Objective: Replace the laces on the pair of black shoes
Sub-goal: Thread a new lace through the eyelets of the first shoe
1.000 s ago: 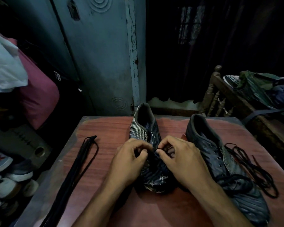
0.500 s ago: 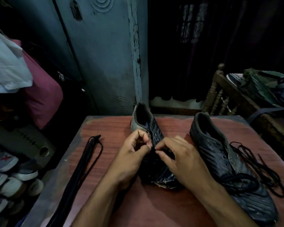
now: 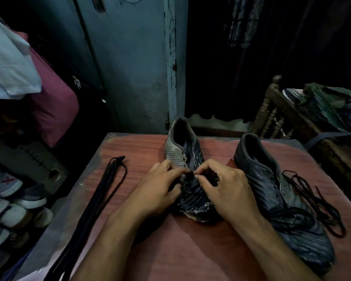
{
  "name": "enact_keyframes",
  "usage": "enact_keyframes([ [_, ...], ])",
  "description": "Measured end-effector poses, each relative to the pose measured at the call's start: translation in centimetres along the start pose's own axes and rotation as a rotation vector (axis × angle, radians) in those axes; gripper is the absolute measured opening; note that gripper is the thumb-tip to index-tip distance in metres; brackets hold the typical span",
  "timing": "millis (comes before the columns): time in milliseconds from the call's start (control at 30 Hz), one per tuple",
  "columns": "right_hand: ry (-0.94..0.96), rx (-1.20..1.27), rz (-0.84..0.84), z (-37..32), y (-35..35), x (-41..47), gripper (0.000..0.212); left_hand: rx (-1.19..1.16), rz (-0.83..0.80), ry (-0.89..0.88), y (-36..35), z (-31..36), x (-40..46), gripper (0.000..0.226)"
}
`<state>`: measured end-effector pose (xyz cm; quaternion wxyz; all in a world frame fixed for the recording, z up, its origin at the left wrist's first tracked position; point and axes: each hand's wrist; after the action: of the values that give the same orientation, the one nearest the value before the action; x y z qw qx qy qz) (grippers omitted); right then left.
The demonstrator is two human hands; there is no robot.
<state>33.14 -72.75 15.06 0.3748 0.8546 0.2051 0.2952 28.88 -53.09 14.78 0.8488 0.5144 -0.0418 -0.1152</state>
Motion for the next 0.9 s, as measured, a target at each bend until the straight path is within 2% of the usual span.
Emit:
enact_keyframes([
  [100, -0.024, 0.029, 0.019, 0.2, -0.1, 0.0, 0.013, 0.143, -0.083, -0.011, -0.1, 0.5, 0.0, 0.056],
  [233, -0.041, 0.058, 0.002, 0.6, -0.3, 0.1, 0.012, 0.183, -0.045, -0.031, 0.1, 0.6, 0.3, 0.046],
  [333, -0.03, 0.043, -0.018, 0.7, -0.3, 0.2, 0.01, 0.112, 0.001, -0.047, 0.0, 0.3, 0.3, 0.035],
  [533, 0.057, -0.067, -0.014, 0.2, -0.3, -0.1, 0.017, 0.034, 0.023, -0.065, 0.2, -0.3, 0.2, 0.034],
  [733, -0.055, -0.167, -0.115, 0.2, -0.8, 0.0, 0.013, -0.223, 0.123, -0.02, -0.1, -1.4, 0.4, 0.05],
  [900, -0.053, -0.046, -0.081, 0.8, -0.7, 0.2, 0.015, 0.015, -0.011, 0.038, 0.0, -0.4, 0.3, 0.049],
])
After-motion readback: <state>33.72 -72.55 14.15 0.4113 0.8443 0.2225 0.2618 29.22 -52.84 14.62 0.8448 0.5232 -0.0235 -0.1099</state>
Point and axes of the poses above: each hand's wrist, its own x-axis towards the middle knuckle, its own y-axis out of the back of the hand, z = x × y, and after that the axes turned 15 degrees about -z, right-handed
